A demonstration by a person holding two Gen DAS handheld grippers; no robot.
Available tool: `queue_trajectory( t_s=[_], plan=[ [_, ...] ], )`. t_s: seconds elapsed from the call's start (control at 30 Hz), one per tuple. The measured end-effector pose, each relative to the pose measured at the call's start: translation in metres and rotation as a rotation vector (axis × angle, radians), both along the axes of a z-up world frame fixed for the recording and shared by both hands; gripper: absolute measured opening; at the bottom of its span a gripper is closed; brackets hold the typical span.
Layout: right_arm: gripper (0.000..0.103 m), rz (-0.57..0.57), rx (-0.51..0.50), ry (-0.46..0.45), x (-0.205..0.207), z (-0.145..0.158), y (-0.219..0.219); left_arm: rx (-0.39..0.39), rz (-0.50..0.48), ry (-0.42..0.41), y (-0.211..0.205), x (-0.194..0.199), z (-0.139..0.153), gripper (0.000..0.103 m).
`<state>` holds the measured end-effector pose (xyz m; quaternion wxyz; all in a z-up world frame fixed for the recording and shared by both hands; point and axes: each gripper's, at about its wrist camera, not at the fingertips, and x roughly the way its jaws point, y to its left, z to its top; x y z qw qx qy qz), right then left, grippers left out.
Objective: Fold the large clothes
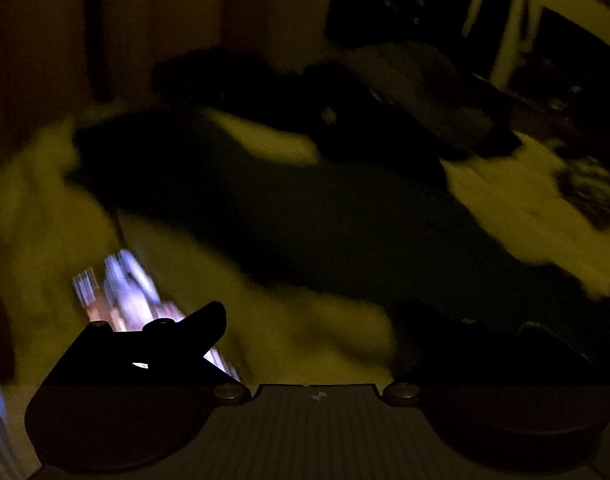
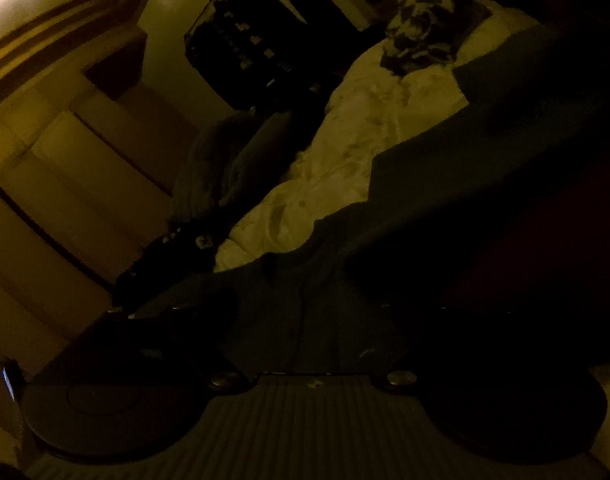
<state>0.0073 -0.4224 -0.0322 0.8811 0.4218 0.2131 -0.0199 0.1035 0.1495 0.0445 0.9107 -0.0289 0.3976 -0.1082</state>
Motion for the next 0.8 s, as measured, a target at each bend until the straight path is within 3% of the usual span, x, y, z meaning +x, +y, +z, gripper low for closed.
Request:
queue_trajectory(
  t_s=[0.17, 0.43, 0.53, 0.6, 0.63, 0.7, 0.73, 0.8],
  plan=[
    [0.088, -0.014, 0.079, -0.011, -0.021, 0.012, -0.007, -0.146, -0.062, 0.137, 0.018, -0.059, -0.023, 0.103],
    [0.088, 0.076, 0.066, 0.008, -0.084, 0.041, 0.013, -0.22, -0.162, 0.163, 0.022, -0.101, -0.033, 0.103],
    [0.085, 0.126, 0.068, -0.109, -0.13, 0.066, 0.02, -0.218, -0.191, 0.177, 0.017, -0.108, -0.037, 0.103],
    [0.085, 0.145, 0.059, -0.251, -0.173, 0.098, 0.021, -0.226, -0.192, 0.174, 0.016, -0.112, -0.039, 0.103],
    [0.086, 0.159, 0.042, -0.366, -0.203, 0.121, 0.021, -0.234, -0.193, 0.173, 0.016, -0.113, -0.039, 0.103],
    [0.095, 0.191, 0.011, -0.522, -0.246, 0.155, 0.02, -0.247, -0.202, 0.17, 0.015, -0.114, -0.039, 0.103],
    [0.098, 0.215, -0.015, -0.566, -0.264, 0.172, 0.021, -0.241, -0.208, 0.163, 0.012, -0.116, -0.038, 0.103],
    [0.102, 0.229, -0.087, -0.546, -0.284, 0.194, 0.027, -0.205, -0.217, 0.142, 0.005, -0.121, -0.038, 0.103]
  ],
)
